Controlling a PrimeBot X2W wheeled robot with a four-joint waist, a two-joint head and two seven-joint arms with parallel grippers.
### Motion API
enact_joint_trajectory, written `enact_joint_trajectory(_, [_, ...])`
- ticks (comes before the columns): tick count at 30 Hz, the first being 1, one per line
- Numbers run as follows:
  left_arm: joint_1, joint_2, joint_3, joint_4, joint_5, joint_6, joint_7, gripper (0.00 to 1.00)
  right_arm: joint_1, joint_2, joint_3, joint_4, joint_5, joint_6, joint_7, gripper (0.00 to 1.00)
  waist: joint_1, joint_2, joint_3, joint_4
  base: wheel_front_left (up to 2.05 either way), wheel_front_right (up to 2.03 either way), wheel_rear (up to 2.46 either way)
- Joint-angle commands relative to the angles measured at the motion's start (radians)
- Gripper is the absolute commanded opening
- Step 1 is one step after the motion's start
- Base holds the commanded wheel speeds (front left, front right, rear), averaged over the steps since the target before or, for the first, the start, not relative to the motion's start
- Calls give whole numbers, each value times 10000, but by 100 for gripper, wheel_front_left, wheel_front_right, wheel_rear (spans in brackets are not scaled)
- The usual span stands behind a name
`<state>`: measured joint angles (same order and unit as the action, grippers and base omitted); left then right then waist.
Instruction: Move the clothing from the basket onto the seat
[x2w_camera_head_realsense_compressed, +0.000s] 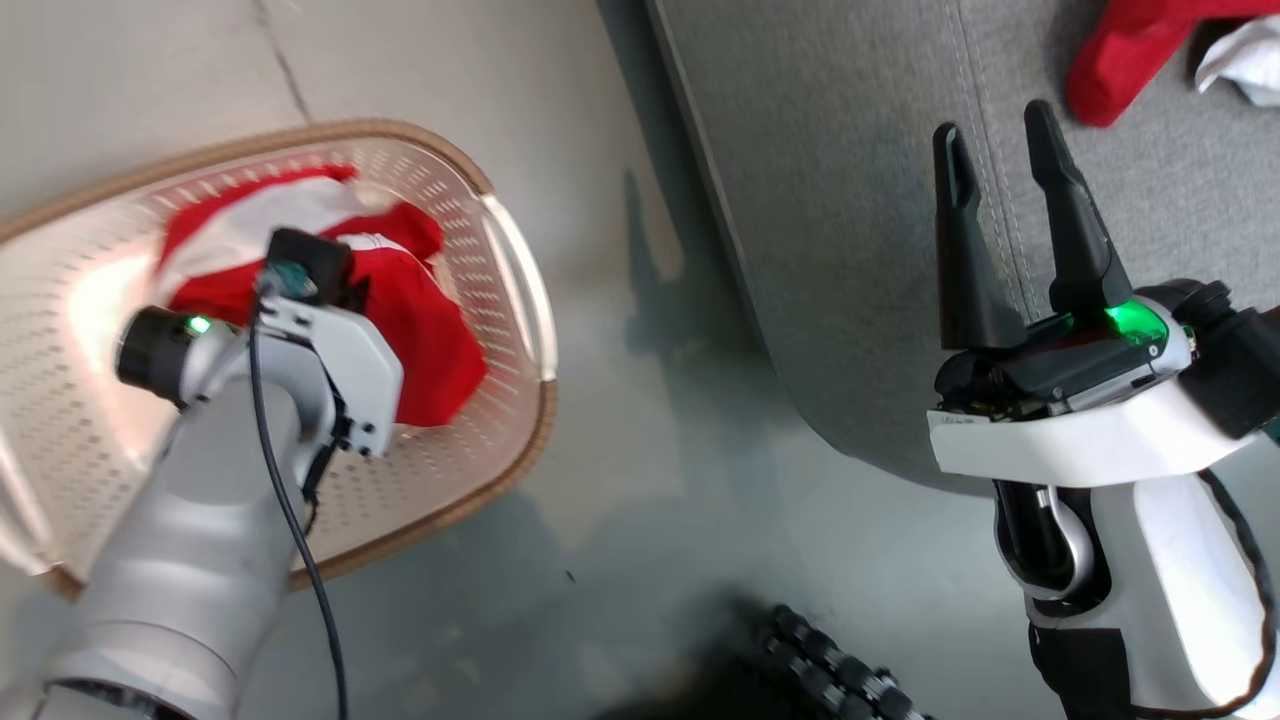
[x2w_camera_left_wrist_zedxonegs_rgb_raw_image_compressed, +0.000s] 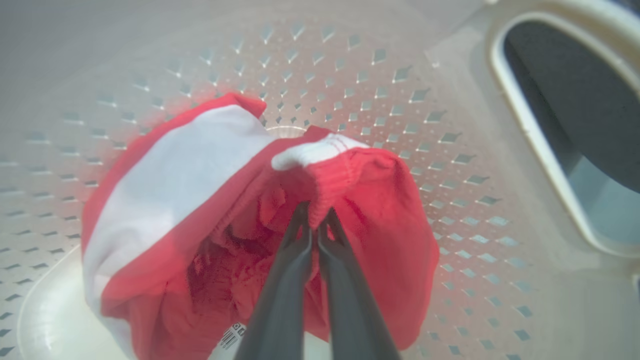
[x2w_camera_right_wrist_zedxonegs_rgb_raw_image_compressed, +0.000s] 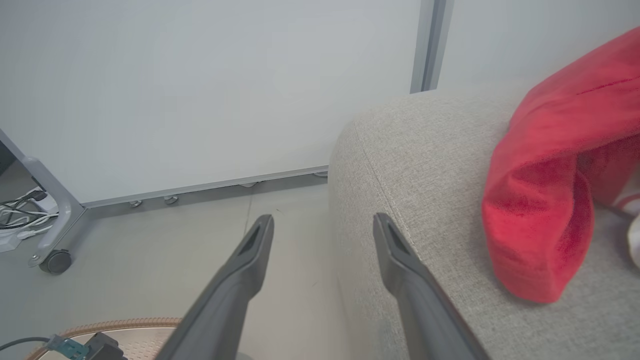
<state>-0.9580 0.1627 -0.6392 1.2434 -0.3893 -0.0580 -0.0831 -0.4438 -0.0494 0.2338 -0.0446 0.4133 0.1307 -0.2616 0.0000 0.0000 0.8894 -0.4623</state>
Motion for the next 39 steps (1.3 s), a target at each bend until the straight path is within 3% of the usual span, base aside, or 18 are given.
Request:
enact_joint_trajectory(1, [262, -73, -31, -122, -89, -30, -453, 0, 170, -36, -96, 133, -257, 2, -52, 100, 0, 0, -921, 701, 0, 0, 0])
enact_joint_trajectory(6, [865, -550, 118, -512, -391, -170, -1430, 0, 558, -40, -268, 435, -823, 2, 20, 100, 0, 0, -2032, 1434, 0, 0, 0])
enact_joint_trajectory(12, [1807, -836, 529, -1597, -835, -56, -1814, 0, 1163, -45, -573, 496, -1386, 2, 566, 100, 0, 0, -3452, 2120, 0, 0, 0])
enact_joint_trajectory(23, [4110, -589, 1713, -5936, -611, 527, -1816, 0, 2303, -46, -941, -136, -1867, 2, 1621, 100, 0, 0, -5473, 3161, 0, 0, 0])
enact_joint_trajectory(39, [5455, -542, 2833, -10766, -84, 651, -1820, 0, 3354, -42, -1250, -760, -1932, 2, 2701, 100, 0, 0, -7364, 3919, 0, 0, 0])
